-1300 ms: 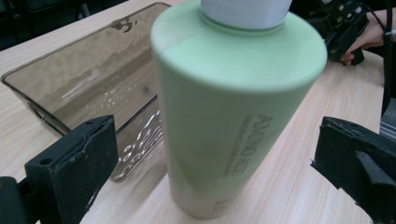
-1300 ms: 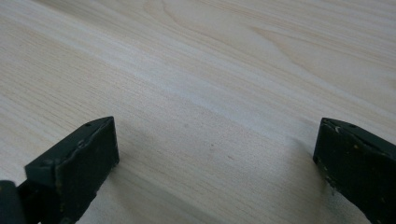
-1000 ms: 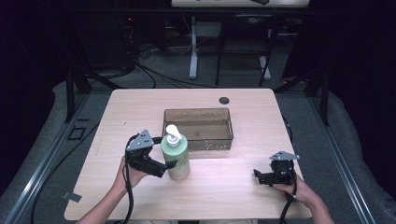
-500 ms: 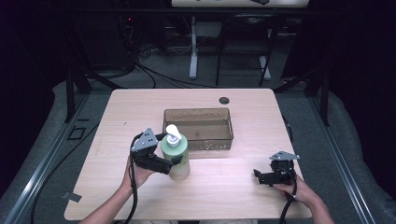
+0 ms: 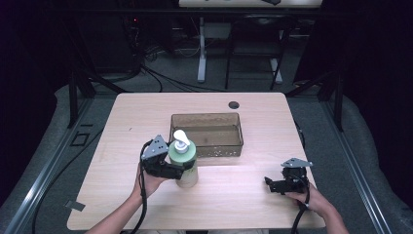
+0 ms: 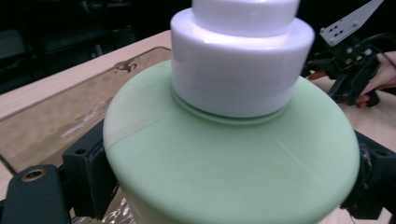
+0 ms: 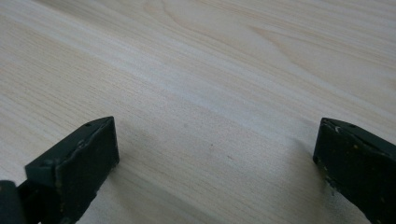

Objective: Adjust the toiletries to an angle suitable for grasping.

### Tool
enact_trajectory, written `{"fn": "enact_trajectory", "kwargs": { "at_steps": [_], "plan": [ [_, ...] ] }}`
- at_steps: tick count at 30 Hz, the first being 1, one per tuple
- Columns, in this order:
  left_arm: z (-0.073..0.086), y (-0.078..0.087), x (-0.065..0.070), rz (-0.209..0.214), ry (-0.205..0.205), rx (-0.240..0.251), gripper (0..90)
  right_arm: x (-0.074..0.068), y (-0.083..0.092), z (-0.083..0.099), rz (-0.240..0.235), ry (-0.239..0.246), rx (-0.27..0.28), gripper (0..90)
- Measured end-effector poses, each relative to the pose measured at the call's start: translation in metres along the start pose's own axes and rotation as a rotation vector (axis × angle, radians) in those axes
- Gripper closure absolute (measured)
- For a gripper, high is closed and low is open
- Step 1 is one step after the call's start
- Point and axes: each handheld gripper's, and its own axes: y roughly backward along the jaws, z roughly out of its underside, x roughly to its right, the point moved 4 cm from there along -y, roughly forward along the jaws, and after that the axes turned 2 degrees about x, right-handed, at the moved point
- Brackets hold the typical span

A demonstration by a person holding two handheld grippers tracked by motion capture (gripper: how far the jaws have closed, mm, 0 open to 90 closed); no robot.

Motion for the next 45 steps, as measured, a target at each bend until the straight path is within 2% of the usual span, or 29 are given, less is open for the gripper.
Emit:
{"fn": "enact_trajectory", "kwargs": {
  "at_steps": [10, 16, 17, 18, 22, 23, 24, 25, 26, 27, 28, 32, 33, 34, 35, 36, 38, 39, 40, 44, 45],
  "plan": [
    [0.001, 0.002, 0.001, -0.029, 0.003, -0.004, 12.3, 0.000, 0.000, 0.000, 0.000, 0.000, -0.001, 0.0],
    [0.001, 0.004, 0.002, -0.074, 0.018, 0.003, 12.5, 0.000, 0.000, 0.000, 0.000, 0.000, 0.000, 0.0],
    [0.002, 0.006, 0.002, -0.100, 0.029, -0.004, 12.5, 0.000, 0.000, 0.000, 0.000, 0.000, 0.000, 0.0],
    [0.002, 0.006, 0.002, -0.100, 0.029, -0.004, 12.5, 0.000, 0.000, 0.000, 0.000, 0.000, 0.000, 0.0],
    [0.003, 0.010, -0.001, -0.154, 0.045, -0.003, 12.5, 0.000, 0.000, 0.000, 0.000, 0.000, 0.000, 0.0],
    [0.004, 0.012, -0.002, -0.188, 0.057, 0.001, 12.5, 0.000, 0.000, 0.000, 0.000, 0.000, 0.000, 0.0],
    [0.004, 0.012, -0.002, -0.188, 0.057, 0.001, 12.5, 0.000, 0.000, 0.000, 0.000, 0.000, 0.000, 0.0],
    [0.005, 0.014, -0.004, -0.214, 0.067, 0.002, 12.5, 0.000, 0.000, 0.000, 0.000, 0.000, 0.000, 0.0],
    [0.005, 0.014, -0.004, -0.214, 0.067, 0.002, 12.5, 0.000, 0.000, 0.000, 0.000, 0.000, 0.000, 0.0],
    [0.005, 0.015, -0.006, -0.244, 0.078, 0.004, 12.5, 0.000, 0.000, 0.000, 0.000, 0.000, 0.000, 0.0],
    [0.005, 0.015, -0.006, -0.244, 0.078, 0.004, 12.5, 0.000, 0.000, 0.000, 0.000, 0.000, 0.000, 0.0],
    [0.006, 0.019, -0.010, -0.302, 0.099, 0.007, 12.5, 0.000, 0.000, 0.000, 0.000, 0.000, 0.000, 0.0],
    [0.007, 0.021, -0.012, -0.332, 0.109, 0.005, 12.5, 0.000, 0.000, 0.000, 0.000, 0.000, 0.000, 0.0],
    [0.007, 0.021, -0.012, -0.332, 0.109, 0.005, 12.5, 0.000, 0.000, 0.000, 0.000, 0.000, 0.000, 0.0],
    [0.008, 0.023, -0.014, -0.365, 0.122, 0.006, 12.5, 0.000, 0.000, 0.000, 0.001, 0.000, 0.000, 0.0],
    [0.008, 0.023, -0.014, -0.365, 0.122, 0.006, 12.5, 0.000, 0.000, 0.000, 0.001, 0.000, 0.000, 0.0],
    [0.008, 0.024, -0.015, -0.392, 0.132, 0.006, 12.5, 0.000, 0.000, 0.000, 0.001, 0.000, 0.000, 0.0],
    [0.009, 0.026, -0.016, -0.425, 0.145, 0.007, 12.5, 0.000, 0.000, 0.000, 0.001, 0.000, 0.000, 0.0],
    [0.009, 0.026, -0.016, -0.425, 0.145, 0.007, 12.5, 0.000, 0.000, 0.000, 0.001, 0.000, 0.000, 0.0],
    [0.009, 0.027, -0.017, -0.479, 0.161, 0.009, 12.5, 0.000, 0.000, 0.000, 0.000, 0.000, 0.000, 0.0],
    [0.010, 0.027, -0.016, -0.503, 0.171, 0.010, 12.5, 0.000, 0.000, 0.000, 0.000, 0.000, 0.000, 0.0]
  ]
}}
